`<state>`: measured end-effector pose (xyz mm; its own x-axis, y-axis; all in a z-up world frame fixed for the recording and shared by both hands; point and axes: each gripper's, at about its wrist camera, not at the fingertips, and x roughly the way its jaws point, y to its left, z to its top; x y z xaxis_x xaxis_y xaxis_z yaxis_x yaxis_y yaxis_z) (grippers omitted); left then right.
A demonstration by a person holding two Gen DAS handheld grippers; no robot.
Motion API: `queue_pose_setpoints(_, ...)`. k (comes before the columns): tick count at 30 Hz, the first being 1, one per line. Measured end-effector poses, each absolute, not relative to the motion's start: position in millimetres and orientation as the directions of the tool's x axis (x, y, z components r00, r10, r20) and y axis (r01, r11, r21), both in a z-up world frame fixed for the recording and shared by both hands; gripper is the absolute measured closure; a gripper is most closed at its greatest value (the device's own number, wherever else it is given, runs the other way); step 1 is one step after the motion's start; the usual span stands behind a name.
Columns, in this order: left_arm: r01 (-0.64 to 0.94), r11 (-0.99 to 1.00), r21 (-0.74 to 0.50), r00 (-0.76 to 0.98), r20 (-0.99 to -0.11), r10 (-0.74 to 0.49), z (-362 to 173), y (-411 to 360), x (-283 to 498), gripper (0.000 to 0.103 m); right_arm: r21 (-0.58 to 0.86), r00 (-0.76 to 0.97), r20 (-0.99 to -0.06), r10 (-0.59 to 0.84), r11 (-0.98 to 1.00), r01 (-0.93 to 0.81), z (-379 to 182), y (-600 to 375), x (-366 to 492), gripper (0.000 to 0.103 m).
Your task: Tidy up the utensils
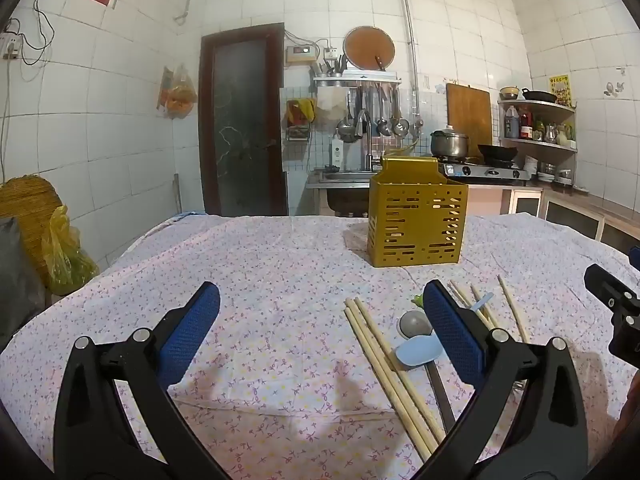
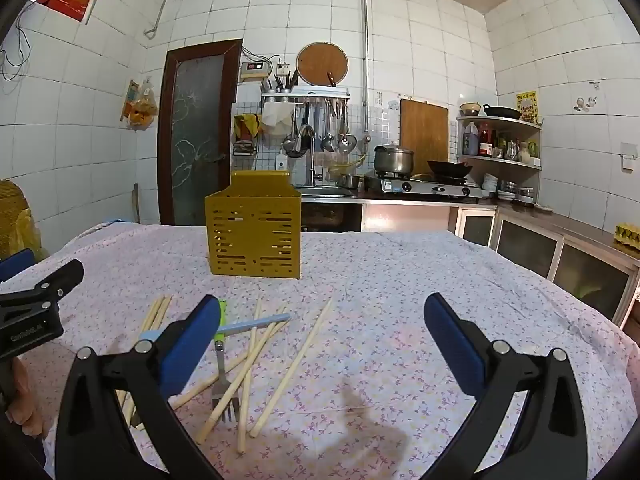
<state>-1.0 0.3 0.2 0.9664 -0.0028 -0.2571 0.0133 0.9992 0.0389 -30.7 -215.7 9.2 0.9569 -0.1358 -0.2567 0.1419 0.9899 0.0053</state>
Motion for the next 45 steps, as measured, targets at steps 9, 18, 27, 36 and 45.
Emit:
queue_pose_setpoints(9,0.013,0.999,0.035,0.964,-0.265,-0.004,2.4,-1.4,-2.2,0.005,0.008,0.958,-0.254,-0.135,0.99,0.141,8.8,-217.6,-30.5,0.004)
queue_pose_setpoints(18,0.012,0.999,0.036,0.968,-0.251,-0.003,2.6,-1.8,-5.4,0.005,0.01,0.958,-0.246,-0.149,0.988,0.156,13.1,-219.1,-37.5,0.004)
queue_pose_setpoints(27,0.014,0.999,0.044,0.972,-0.237,-0.003,4.7,3.8,-8.9,0.005,0.011,0.958,-0.246,-0.15,0.987,0.157,11.9,-219.4,-38.4,0.004)
queue_pose_setpoints(36,0.013,0.999,0.047,0.972,-0.234,-0.002,4.1,3.4,-9.2,0.005,0.007,0.957,-0.249,-0.151,0.988,0.157,10.8,-217.9,-36.0,0.004)
queue_pose_setpoints(45,0.016,0.998,0.059,0.975,-0.224,-0.003,6.9,0.6,-10.5,0.005,0.006,0.957,-0.247,-0.151,0.987,0.158,10.8,-217.4,-35.4,0.004)
